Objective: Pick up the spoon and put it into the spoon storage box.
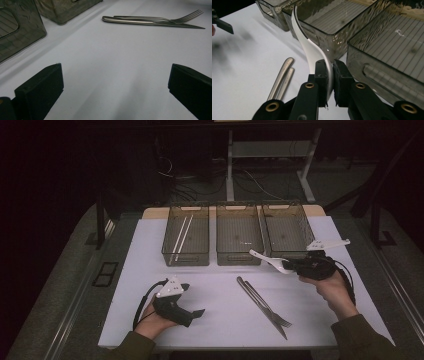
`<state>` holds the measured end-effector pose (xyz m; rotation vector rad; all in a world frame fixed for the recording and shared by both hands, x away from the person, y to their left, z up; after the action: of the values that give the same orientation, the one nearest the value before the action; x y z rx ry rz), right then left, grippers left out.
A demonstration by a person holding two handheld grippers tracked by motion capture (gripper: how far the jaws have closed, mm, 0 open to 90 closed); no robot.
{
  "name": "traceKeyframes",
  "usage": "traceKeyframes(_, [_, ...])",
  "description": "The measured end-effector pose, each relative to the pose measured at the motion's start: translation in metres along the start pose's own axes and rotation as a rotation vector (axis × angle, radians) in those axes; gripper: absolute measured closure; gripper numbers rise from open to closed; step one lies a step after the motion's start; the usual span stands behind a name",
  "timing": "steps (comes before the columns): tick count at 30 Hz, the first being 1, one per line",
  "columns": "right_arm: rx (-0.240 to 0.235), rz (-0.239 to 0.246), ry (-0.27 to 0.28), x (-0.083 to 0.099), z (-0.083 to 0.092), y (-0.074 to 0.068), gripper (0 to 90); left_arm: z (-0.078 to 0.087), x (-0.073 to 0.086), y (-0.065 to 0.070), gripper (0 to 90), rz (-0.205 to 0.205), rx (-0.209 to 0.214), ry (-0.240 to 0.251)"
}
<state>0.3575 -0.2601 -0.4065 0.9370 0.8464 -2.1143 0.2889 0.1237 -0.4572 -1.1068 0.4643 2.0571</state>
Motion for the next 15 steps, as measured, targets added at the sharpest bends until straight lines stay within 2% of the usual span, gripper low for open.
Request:
traceKeyframes(8, [0.025,0.006,0.025,-0.015,-0.007,0.001,82.3,-0.001,0.000,0.001,0.0,-0.005,0.004,-0.007])
traceKeyframes(15, [0.051,0.030,0.016,-0.030,-0.016,0.003,82.3,0.000,0.000,0.001,0.0,-0.003,0.004,-0.002])
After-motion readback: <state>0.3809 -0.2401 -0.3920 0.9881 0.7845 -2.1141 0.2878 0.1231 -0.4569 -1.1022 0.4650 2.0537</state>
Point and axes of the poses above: each handheld gripper's, and its own axes: z roughly backward along the jaws, x roughly out of its underside, y roughly to its right, the point moved 4 cm from there along -z, roughly forward along the jaws, and after that the axes turned 12 degrees about -x, right-handed, at the moved point
